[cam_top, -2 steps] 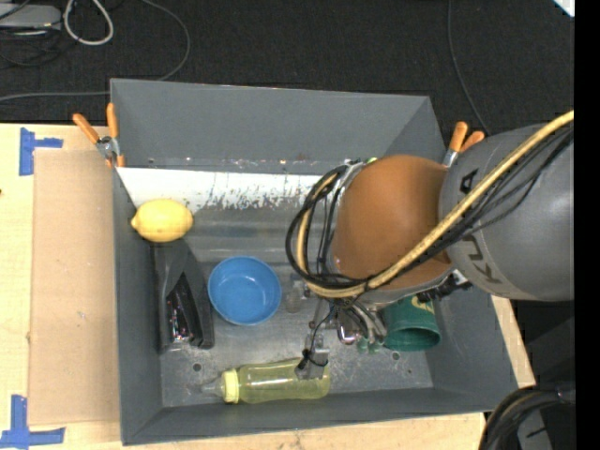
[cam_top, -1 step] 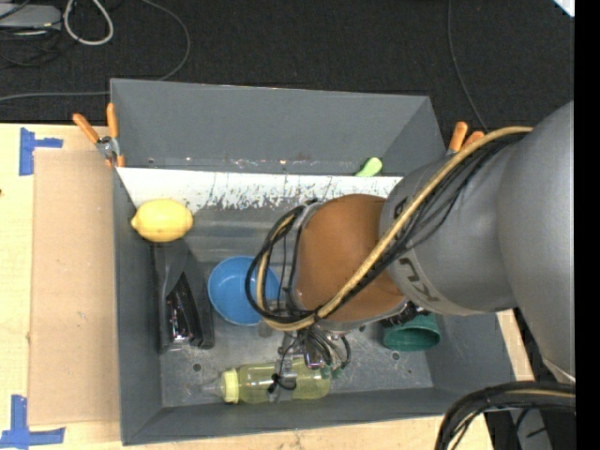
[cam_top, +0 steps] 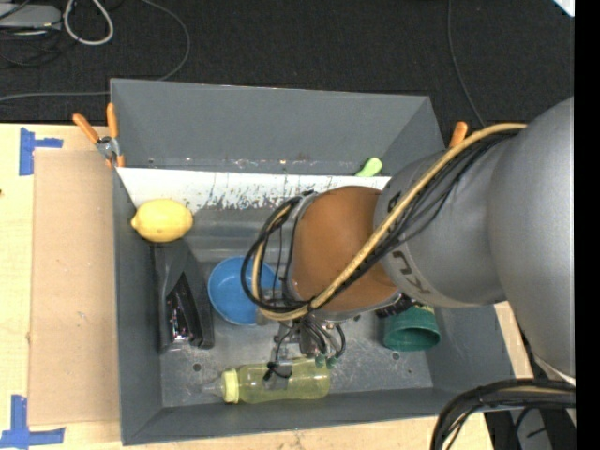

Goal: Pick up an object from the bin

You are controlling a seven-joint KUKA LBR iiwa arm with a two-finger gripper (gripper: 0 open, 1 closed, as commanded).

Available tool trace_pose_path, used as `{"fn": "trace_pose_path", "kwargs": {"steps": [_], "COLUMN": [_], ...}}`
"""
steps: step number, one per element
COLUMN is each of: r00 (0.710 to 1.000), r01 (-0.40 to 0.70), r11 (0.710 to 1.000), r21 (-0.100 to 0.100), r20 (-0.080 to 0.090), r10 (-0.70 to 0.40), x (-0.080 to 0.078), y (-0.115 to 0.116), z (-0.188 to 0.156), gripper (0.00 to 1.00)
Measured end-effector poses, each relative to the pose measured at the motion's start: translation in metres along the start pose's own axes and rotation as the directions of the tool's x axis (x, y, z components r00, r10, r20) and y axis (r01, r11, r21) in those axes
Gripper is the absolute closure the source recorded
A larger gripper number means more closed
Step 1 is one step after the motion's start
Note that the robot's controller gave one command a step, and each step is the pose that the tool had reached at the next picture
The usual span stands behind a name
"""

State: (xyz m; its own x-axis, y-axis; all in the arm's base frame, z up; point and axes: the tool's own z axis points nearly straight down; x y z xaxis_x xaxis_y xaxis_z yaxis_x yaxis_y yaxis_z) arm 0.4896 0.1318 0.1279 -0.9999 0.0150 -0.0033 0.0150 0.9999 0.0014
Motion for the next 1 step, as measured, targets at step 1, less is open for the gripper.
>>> {"fn": "trace_pose_path", "kwargs": {"steps": [1], "r00": [1.0], "r01": [0.005], "r11": [1.0], "r21": [0.005], "r20": [-0.019], "r10": [-0.004], "x": [0.0082], "y": [-0.0529], "z": [0.0448], "gripper": [0.0]}}
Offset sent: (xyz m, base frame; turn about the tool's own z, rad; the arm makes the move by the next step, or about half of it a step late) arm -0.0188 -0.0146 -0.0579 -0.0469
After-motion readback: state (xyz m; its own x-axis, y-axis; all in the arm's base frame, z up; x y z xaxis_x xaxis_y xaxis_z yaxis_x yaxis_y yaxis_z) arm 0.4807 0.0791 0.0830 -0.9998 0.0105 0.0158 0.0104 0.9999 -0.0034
